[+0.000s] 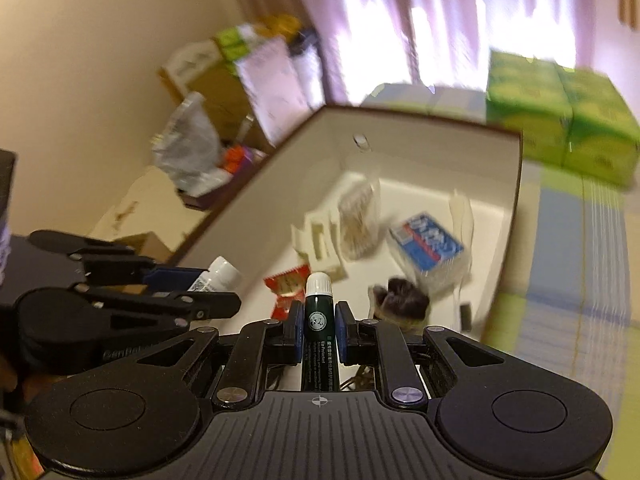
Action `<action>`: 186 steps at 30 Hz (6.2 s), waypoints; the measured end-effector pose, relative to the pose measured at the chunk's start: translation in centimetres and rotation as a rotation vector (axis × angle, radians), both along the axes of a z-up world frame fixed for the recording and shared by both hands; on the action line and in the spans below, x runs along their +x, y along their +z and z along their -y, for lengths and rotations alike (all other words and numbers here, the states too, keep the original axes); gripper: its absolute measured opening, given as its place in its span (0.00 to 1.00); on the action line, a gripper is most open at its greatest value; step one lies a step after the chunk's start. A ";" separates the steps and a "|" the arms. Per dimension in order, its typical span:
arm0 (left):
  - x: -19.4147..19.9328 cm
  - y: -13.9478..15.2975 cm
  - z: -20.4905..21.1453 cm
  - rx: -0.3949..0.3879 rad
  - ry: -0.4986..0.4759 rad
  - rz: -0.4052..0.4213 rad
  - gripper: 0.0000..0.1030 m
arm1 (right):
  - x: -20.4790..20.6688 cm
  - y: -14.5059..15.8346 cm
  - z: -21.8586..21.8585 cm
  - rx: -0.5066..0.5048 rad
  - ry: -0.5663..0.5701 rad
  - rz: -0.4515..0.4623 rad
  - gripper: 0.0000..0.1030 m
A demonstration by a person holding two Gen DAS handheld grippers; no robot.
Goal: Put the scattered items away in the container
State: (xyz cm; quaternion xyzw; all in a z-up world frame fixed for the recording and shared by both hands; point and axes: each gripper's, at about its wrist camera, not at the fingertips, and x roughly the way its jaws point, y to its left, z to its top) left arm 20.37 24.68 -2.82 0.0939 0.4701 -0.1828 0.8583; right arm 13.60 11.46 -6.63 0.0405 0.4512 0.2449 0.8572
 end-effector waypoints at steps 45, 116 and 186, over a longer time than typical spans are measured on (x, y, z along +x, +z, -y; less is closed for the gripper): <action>0.7 -1.1 -0.2 -0.018 -0.002 -0.024 0.72 | 0.9 1.0 0.1 -0.146 -0.086 0.072 0.93; -9.9 5.2 4.5 0.023 0.205 0.145 0.96 | -9.1 3.4 7.0 -0.208 0.079 0.130 0.93; -19.1 3.6 14.0 0.114 0.427 0.083 0.98 | -13.2 3.4 16.3 -0.148 0.281 0.134 0.93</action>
